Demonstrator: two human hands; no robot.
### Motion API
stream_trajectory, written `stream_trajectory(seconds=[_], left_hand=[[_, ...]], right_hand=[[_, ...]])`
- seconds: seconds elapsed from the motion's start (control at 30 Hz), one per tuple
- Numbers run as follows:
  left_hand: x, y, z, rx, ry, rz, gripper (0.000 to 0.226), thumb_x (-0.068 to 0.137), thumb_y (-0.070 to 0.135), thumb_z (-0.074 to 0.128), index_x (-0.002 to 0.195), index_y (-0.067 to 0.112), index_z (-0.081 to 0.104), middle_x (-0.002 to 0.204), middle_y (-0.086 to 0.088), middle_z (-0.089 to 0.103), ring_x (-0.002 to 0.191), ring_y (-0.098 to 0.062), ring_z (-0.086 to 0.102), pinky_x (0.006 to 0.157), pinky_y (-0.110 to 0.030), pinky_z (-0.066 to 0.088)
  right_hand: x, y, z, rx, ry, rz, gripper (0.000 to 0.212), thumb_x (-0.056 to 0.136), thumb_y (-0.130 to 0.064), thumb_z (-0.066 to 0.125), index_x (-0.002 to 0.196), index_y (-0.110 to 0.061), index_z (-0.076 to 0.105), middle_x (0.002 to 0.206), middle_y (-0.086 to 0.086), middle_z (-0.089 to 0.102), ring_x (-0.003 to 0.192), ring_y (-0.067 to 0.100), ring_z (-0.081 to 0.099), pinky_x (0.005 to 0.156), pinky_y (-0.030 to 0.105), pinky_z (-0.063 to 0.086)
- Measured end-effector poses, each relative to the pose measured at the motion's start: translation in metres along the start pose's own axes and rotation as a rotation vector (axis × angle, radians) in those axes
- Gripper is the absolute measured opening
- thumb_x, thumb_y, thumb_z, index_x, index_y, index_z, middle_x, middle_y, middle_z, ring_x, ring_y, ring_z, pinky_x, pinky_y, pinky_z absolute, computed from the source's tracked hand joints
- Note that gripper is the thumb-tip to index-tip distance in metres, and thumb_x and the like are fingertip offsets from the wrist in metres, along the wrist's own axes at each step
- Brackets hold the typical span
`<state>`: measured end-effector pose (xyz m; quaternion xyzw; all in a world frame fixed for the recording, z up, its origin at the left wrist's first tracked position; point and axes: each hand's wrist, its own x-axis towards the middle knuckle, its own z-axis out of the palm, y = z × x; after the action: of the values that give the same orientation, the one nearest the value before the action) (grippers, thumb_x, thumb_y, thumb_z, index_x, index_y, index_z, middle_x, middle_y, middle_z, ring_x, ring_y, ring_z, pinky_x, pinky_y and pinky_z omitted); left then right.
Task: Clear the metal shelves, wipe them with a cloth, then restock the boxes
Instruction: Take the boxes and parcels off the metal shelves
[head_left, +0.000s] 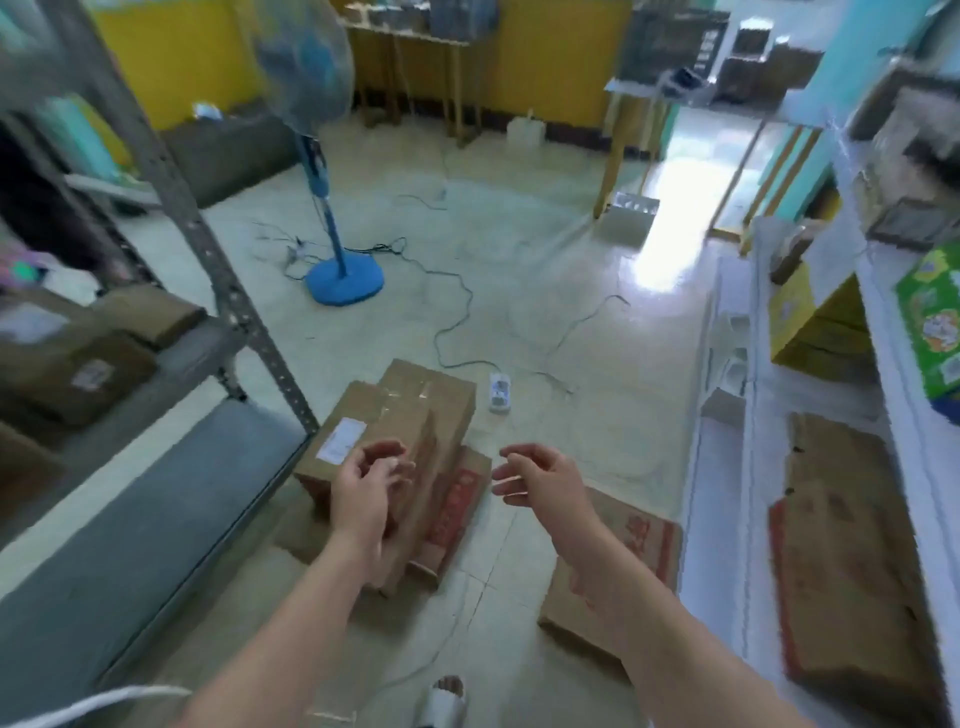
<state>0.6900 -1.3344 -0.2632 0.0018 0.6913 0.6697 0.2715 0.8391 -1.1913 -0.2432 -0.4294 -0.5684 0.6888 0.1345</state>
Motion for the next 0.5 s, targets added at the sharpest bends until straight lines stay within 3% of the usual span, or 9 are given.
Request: stream_trajectory(seconds=[0.17,0.33,0.5], left_hand=[[-0.079,0.004,-0.136,-0.129,0.433,0.072,0.021,0.099,-0.007,0.044,0.102,0.002,0.063,0.101,-0.017,0.067,0.079,-0.022,0.064,0.070,-0.029,0.054],[-0.176,0.012,-0.247,-0.197,0.679,0.168,0.024,0.099,-0.007,0.045,0.096,0.007,0.064,0.094,-0.014,0.069,0.073,-0.019,0.066,0.073,-0.036,0.052],[-0.272,0.020,-0.358,-0.252,0.912,0.285,0.019,0.100,-0.002,0.048,0.102,0.005,0.066,0.092,-0.009,0.072,0.073,-0.011,0.070,0.070,-0.029,0.054]], right_hand=[[-0.035,-0.009,0.087,0.047,-0.205,-0.026,0.016,0.098,0.002,0.052,0.102,-0.002,0.067,0.080,0.018,0.072,0.059,0.017,0.066,0.053,0.022,0.054],[-0.106,0.003,0.192,-0.080,-0.561,-0.023,0.019,0.099,0.002,0.049,0.103,-0.002,0.067,0.081,0.018,0.068,0.058,0.015,0.065,0.057,0.028,0.053],[-0.197,0.011,0.293,-0.260,-0.888,-0.159,0.016,0.100,-0.005,0.053,0.106,-0.005,0.069,0.085,0.016,0.072,0.066,0.017,0.068,0.060,0.024,0.053]])
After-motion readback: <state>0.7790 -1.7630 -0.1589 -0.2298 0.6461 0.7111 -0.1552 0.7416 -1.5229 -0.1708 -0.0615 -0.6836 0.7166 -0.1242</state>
